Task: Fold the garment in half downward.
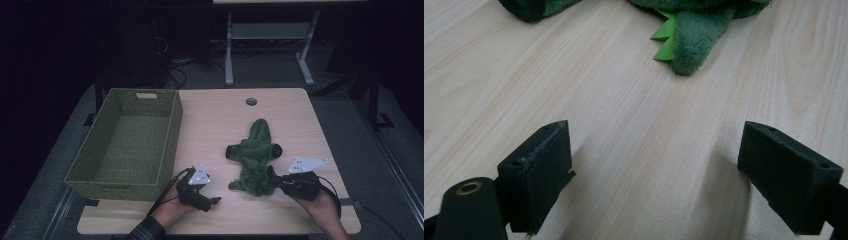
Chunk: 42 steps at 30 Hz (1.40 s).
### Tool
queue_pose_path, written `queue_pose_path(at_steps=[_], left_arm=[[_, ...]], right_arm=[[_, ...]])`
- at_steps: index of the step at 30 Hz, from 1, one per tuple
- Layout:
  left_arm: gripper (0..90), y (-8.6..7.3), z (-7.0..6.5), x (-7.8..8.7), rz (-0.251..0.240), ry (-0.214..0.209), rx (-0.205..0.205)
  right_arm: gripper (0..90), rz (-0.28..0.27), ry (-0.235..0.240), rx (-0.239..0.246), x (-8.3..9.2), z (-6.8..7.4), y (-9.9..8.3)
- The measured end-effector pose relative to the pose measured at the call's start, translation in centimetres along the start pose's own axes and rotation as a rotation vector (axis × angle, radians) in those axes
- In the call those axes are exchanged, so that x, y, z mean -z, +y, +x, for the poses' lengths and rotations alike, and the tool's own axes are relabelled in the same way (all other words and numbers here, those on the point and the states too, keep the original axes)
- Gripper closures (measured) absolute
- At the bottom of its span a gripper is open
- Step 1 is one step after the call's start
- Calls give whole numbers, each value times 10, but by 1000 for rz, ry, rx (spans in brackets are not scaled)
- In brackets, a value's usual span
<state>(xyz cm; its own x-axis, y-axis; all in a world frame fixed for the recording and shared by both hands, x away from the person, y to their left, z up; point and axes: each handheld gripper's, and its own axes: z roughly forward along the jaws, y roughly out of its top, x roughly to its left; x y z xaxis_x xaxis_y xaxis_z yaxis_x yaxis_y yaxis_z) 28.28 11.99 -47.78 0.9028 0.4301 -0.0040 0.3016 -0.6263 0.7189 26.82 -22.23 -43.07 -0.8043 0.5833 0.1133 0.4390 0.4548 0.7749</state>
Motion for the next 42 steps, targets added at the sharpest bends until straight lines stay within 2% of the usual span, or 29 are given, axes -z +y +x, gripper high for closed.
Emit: queue_pose_path(at_steps=[2, 6, 7, 11, 13, 17, 22, 27, 30, 34, 36, 40, 41, 42], left_arm=[[133, 0, 0, 0, 0, 0, 0], [133, 0, 0, 0, -1, 0, 1], [133, 0, 0, 0, -1, 0, 1], [133, 0, 0, 0, -5, 0, 6], [133, 0, 0, 0, -3, 0, 3], [132, 0, 0, 0, -3, 0, 4], [125, 0, 0, 0, 0, -4, 0], [126, 0, 0, 0, 0, -3, 0], [126, 0, 0, 0, 0, -4, -1], [126, 1, 0, -1, -3, -6, 3], [132, 3, 1, -1, 13, -1, -3], [137, 7, 2, -2, 33, 8, 0], [138, 9, 2, -2, 20, 10, 12], [139, 10, 2, -1, 19, 7, 8]], right_arm=[[800, 3, 6, 14, -7, 2, 5], [641, -4, 0, 27, -14, 4, 10], [632, -10, -11, 23, -12, 5, 11], [701, -58, -28, 13, -4, 1, 12], [754, -69, -53, 2, -2, -3, 14], [809, -85, -70, -26, -10, -15, 18], [825, -41, -54, -39, -30, -24, 22], [832, 40, 23, -42, -46, -20, 19], [837, 65, 46, -29, -49, -17, 15], [859, 108, 33, -5, -52, -13, 10], [869, 127, 13, 11, -53, -10, 7], [840, 105, 11, 5, -50, -12, 3], [820, 94, 3, -3, -48, -12, 3], [796, 80, -4, -4, -44, -12, 4]])
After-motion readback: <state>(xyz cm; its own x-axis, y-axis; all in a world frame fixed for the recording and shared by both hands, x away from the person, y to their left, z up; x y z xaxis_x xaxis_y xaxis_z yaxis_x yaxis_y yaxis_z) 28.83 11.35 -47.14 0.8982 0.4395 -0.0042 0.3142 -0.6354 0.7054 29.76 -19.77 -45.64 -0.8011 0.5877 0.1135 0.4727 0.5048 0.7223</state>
